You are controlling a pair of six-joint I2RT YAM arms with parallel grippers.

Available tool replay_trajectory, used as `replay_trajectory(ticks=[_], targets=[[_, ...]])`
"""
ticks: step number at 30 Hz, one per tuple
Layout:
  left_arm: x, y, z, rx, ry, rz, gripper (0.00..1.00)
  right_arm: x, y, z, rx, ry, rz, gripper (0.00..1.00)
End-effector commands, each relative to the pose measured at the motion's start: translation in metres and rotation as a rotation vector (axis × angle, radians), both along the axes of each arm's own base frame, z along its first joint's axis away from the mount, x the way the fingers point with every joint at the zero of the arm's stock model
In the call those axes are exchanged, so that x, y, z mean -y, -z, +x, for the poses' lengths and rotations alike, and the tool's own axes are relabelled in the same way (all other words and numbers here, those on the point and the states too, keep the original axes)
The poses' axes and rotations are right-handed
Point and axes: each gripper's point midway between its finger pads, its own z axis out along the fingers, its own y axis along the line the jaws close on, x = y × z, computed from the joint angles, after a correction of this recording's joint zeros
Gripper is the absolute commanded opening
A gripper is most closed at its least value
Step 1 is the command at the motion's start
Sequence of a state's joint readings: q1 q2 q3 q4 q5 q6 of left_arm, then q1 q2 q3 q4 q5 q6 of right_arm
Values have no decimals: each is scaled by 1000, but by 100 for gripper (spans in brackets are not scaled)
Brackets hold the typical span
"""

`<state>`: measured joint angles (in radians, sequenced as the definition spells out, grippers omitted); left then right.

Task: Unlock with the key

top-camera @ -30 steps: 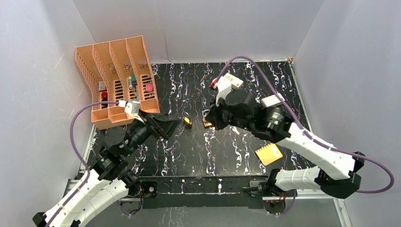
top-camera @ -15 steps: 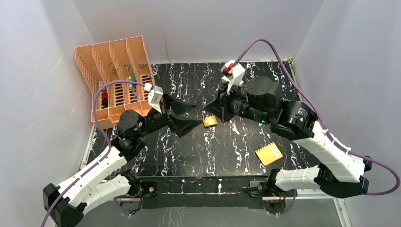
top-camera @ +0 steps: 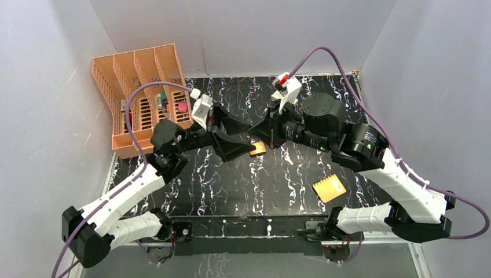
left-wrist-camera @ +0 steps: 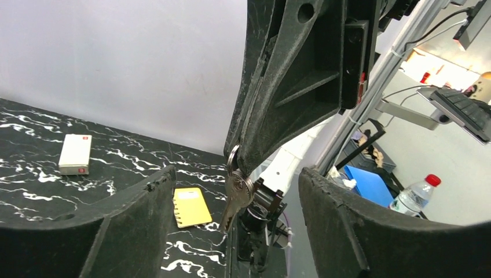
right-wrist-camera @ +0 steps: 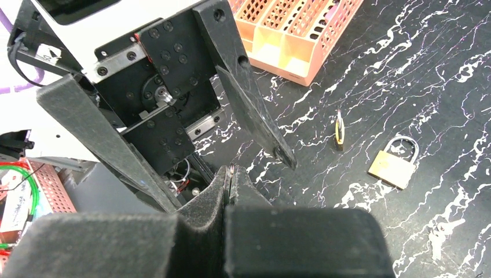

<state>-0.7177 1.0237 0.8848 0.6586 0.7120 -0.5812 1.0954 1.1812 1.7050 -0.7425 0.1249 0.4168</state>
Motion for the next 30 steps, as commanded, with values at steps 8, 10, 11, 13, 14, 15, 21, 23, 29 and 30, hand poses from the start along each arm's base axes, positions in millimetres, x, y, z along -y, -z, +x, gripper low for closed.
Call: replay_trajectory(ticks=[8,10,11,13,14,15,21,23,29,30], targets=[[0,-20,-23,64,117,-24,50,3,-21,11,18,87,101,0],[-1,-19,-24,67,113,-25,46,4,-22,12,22,97,102,0],[-2,-19,-24,68,108,-27,44,5,-23,13,23,102,102,0],[-3,-18,-24,72,101,-27,40,7,-23,14,25,110,100,0],[-4,-19,-24,77,96,-29,38,8,-23,14,26,114,100,0],[-4,-19,-24,79,93,-28,36,8,-23,14,26,116,99,0],[-4,-18,-23,81,84,-23,27,9,-23,15,27,120,98,0],[-4,-17,-22,80,78,-19,26,10,-23,15,27,122,99,0],[-8,-15,-21,84,50,-8,23,13,-23,14,29,127,97,0],[-8,-14,-21,85,46,-6,22,14,-23,14,30,127,96,0]])
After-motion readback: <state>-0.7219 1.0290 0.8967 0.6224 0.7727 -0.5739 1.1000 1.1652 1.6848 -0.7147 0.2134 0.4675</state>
